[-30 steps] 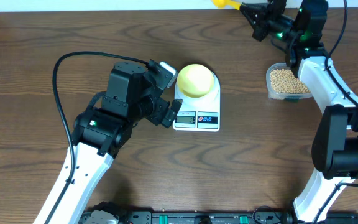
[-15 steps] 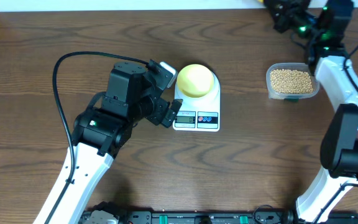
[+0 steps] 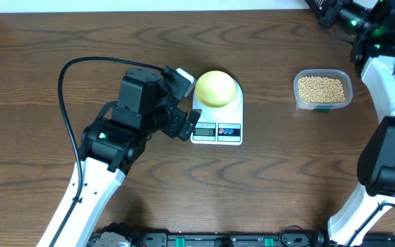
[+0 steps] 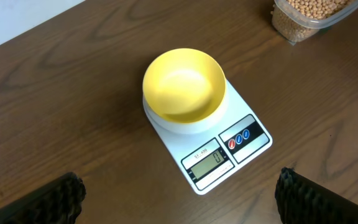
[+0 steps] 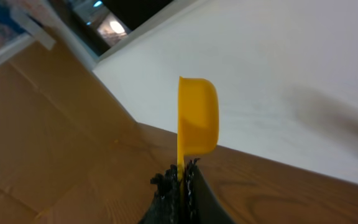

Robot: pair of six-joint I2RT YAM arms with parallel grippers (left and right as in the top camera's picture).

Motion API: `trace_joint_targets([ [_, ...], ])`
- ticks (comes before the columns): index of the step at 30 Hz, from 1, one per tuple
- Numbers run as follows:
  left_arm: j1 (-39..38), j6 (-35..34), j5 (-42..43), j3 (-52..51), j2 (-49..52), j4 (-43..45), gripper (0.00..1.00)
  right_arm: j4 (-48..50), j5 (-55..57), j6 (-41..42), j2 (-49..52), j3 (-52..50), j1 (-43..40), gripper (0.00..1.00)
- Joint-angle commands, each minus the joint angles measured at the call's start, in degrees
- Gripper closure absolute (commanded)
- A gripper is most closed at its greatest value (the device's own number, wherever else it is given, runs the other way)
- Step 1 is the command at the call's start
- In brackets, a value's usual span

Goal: Scoop item into bowl and weigh 50g on scale
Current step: 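Swing the right gripper with the scoop over the soybean tub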

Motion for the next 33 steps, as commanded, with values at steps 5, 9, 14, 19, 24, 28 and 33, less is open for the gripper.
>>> trace_joint_targets([
  [5,0.31,0.5,0.87,-0.39,0.07,-0.15,0.0,-0.76,-1.97,3.34,-0.07,4.7,1.55,0.99],
  [9,0.31,0.5,0.87,-0.39,0.07,-0.15,0.0,-3.8,-0.7,3.32,-0.07,7.37,1.53,0.99],
  [14,0.31,0.5,0.85,-0.39,0.07,-0.15,0.0,-8.68,1.95,3.34,-0.07,10.56,1.75,0.99],
  [19,0.31,0.5,0.87,-0.39,0.07,-0.15,0.0,-15.13,8.79,3.32,-0.07,13.03,2.62,0.99],
  [24,0.31,0.5,0.87,-0.39,0.07,-0.15,0.0,-17.55,12.44,2.99,-0.07,13.75,3.56,0.99],
  [28,0.31,0.48,0.87,-0.39,0.07,-0.15,0.0,-22.16,12.46,-0.74,-0.07,14.56,4.22,0.99],
  [33,0.28,0.5,0.87,-0.39,0.07,-0.15,0.0,-35.26,17.57,-9.2,-0.07,18.56,5.62,0.99],
])
